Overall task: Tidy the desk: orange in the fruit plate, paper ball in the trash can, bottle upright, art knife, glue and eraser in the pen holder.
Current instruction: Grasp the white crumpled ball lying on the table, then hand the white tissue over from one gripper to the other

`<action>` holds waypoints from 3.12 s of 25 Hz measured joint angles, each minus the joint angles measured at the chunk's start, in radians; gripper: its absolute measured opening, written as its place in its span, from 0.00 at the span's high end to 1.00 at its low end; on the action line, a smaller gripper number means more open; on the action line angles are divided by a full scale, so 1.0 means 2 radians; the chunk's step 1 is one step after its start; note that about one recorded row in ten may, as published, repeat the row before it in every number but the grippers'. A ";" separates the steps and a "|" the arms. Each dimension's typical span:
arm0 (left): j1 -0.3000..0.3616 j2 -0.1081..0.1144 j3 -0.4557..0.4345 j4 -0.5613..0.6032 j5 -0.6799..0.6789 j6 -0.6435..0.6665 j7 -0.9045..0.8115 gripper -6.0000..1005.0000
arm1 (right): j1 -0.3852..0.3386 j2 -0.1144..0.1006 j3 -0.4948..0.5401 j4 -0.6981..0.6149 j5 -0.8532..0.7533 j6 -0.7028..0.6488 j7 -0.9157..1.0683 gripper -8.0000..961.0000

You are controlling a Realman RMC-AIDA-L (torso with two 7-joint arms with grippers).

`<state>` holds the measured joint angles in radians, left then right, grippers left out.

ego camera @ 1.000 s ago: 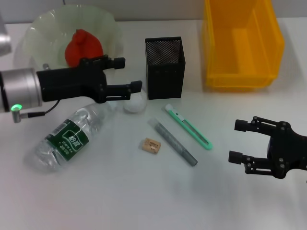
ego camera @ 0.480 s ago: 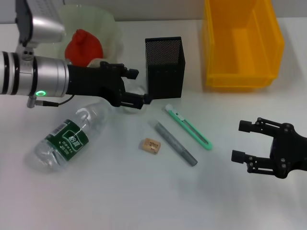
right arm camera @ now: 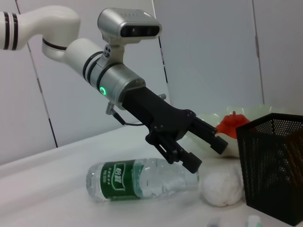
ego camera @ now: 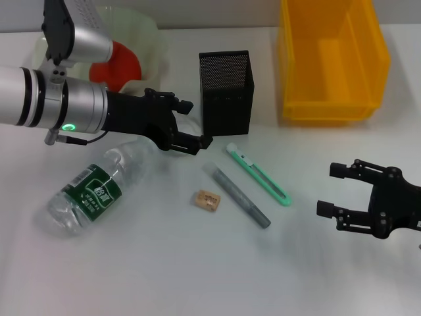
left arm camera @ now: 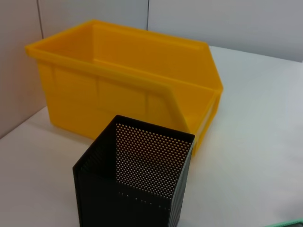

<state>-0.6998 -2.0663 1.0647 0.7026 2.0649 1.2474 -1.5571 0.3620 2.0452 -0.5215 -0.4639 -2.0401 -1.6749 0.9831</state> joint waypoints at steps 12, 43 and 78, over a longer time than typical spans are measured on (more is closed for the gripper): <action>-0.013 -0.002 0.001 -0.003 0.034 -0.024 -0.012 0.19 | 0.000 0.001 0.000 0.001 -0.002 0.007 -0.001 0.16; -0.024 -0.004 0.096 -0.014 0.060 -0.110 -0.040 0.43 | -0.001 0.000 0.000 0.001 -0.001 0.007 0.001 0.16; 0.046 0.004 -0.122 -0.069 -0.081 0.180 0.065 0.49 | -0.005 0.016 0.001 0.023 0.048 -0.012 -0.093 0.16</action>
<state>-0.6072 -2.0575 0.8211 0.5643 1.9022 1.6084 -1.4276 0.3525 2.0766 -0.5199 -0.4184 -1.9431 -1.6989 0.7967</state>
